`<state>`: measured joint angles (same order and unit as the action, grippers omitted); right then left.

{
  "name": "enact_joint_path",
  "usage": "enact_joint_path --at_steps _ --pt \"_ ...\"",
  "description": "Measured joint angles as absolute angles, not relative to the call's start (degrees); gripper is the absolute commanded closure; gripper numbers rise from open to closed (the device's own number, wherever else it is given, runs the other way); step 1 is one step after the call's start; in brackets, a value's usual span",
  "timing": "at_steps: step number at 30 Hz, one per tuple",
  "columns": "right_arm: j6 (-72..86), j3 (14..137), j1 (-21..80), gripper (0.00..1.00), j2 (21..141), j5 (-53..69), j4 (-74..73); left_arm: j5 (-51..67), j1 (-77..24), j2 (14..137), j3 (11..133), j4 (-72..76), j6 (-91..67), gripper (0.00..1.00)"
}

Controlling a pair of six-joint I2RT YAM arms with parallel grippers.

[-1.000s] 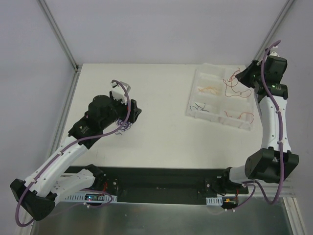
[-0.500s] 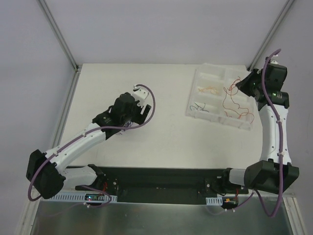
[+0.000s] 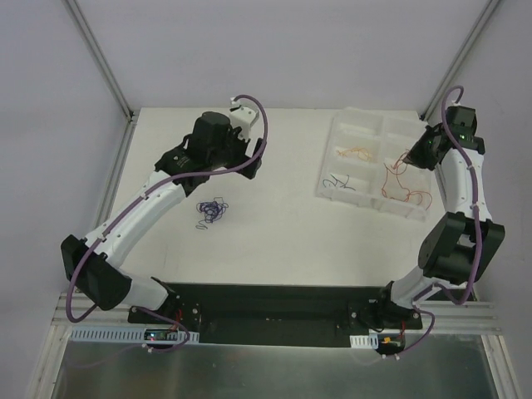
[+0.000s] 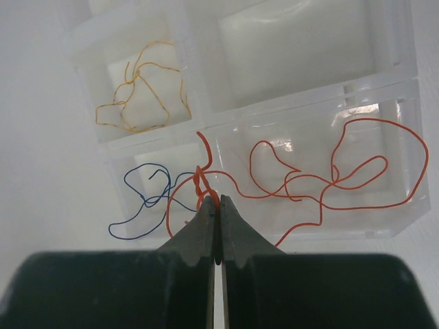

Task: Untangle the cables

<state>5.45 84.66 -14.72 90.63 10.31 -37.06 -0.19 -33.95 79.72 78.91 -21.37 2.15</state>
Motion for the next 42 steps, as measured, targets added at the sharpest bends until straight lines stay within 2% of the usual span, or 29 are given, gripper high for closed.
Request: enact_joint_path --at_steps 5,13,25,28,31,36,42 --pt "4.1 88.6 -15.6 1.00 95.7 8.3 -39.4 0.0 -31.7 80.9 81.8 -26.0 2.4 0.07" --pt "1.7 86.1 -15.7 1.00 101.0 6.4 -41.2 0.0 -27.1 86.0 82.4 -28.9 3.5 0.07" --pt "1.0 86.0 -15.7 0.99 109.9 5.8 -44.2 3.9 -18.1 89.9 84.4 -28.2 -0.2 0.06" --pt "1.0 86.4 -15.7 0.96 111.8 4.9 -44.4 4.1 -17.1 89.8 83.7 -27.2 -1.3 0.04" --pt "1.0 86.8 -15.7 0.86 112.2 3.4 -45.1 4.0 -16.8 89.1 81.3 -26.9 -3.1 0.03" --pt "1.0 89.0 -15.8 0.57 112.3 2.6 -46.1 3.9 -16.3 85.7 75.8 -26.8 -6.9 0.03" --pt "0.8 89.5 -15.8 0.37 109.4 2.3 -48.8 3.7 -16.0 78.7 70.0 -26.5 -9.4 0.03"
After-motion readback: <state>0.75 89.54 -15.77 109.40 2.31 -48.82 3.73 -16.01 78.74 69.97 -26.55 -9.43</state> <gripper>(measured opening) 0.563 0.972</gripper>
